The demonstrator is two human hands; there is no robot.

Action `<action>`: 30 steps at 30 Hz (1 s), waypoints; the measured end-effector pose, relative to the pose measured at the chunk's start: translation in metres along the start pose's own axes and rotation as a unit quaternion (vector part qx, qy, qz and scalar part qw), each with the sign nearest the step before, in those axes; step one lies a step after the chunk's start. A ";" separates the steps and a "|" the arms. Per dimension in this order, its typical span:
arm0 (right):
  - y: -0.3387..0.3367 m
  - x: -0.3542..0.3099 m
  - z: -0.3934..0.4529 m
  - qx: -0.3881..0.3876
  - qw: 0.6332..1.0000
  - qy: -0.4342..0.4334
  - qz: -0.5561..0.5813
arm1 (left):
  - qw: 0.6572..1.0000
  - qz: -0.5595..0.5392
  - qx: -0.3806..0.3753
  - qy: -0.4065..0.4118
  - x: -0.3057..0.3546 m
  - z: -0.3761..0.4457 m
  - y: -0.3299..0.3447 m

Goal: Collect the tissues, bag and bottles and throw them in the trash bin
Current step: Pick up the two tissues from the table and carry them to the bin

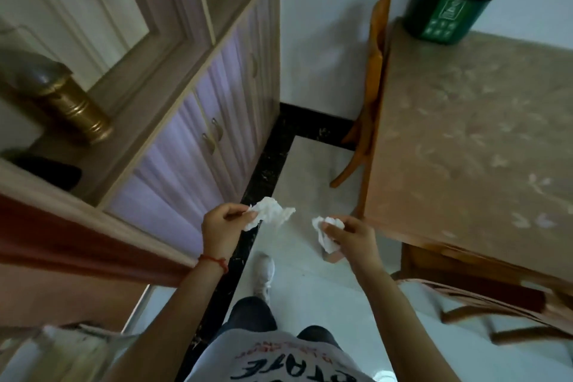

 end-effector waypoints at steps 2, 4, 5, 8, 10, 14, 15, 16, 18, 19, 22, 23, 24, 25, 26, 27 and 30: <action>0.003 -0.006 0.022 0.025 1.000 0.008 0.000 | 1.000 -0.007 -0.014 0.012 0.011 0.027 0.008; 0.010 -0.014 0.045 0.047 0.999 0.015 -0.003 | 0.999 -0.007 -0.028 0.022 0.021 0.057 0.016; 0.014 -0.020 0.058 0.054 0.998 0.015 0.000 | 0.999 -0.004 -0.035 0.024 0.026 0.074 0.020; 0.029 -0.040 0.096 0.073 0.997 0.008 0.029 | 0.998 0.000 -0.058 0.025 0.048 0.124 0.031; 0.039 -0.054 0.121 0.084 0.995 0.008 0.045 | 0.997 -0.002 -0.069 0.031 0.061 0.156 0.038; 0.053 -0.079 0.172 0.093 0.995 0.012 0.032 | 0.995 -0.006 -0.092 0.043 0.091 0.215 0.053; 0.055 -0.083 0.184 0.097 0.994 0.015 0.038 | 0.995 -0.006 -0.092 0.044 0.097 0.228 0.057; 0.057 -0.088 0.194 0.102 0.994 0.017 0.044 | 0.995 -0.006 -0.092 0.045 0.103 0.239 0.061; 0.059 -0.096 0.214 0.112 0.992 0.017 0.053 | 0.994 -0.006 -0.095 0.050 0.113 0.261 0.069; 0.060 -0.101 0.224 0.117 0.991 0.017 0.056 | 0.994 -0.004 -0.097 0.051 0.118 0.272 0.073; 0.059 -0.116 0.257 0.130 0.989 0.016 0.065 | 0.993 -0.008 -0.105 0.045 0.132 0.304 0.090; 0.059 -0.121 0.268 0.130 0.989 0.013 0.065 | 0.993 -0.012 -0.104 0.046 0.138 0.314 0.096; 0.059 -0.127 0.281 0.128 0.990 0.009 0.063 | 0.994 -0.015 -0.101 0.047 0.145 0.326 0.102; 0.058 -0.132 0.293 0.124 0.990 0.005 0.061 | 0.994 -0.017 -0.100 0.050 0.152 0.337 0.110; 0.057 -0.137 0.306 0.120 0.991 0.001 0.062 | 0.993 -0.017 -0.100 0.055 0.159 0.349 0.117; 0.056 -0.143 0.319 0.116 0.991 -0.002 0.064 | 0.993 -0.018 -0.103 0.060 0.166 0.360 0.124; 0.051 -0.163 0.361 0.111 0.991 -0.008 0.076 | 0.993 -0.021 -0.097 0.071 0.190 0.392 0.145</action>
Point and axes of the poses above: each hand's wrist, its own z-axis towards the middle knuckle, its own y-axis out of the palm, x = y × z, the point moved 1 cm from there along z, towards the middle knuckle, and after that the axes turned 10 degrees about z, right-handed, at the moved point
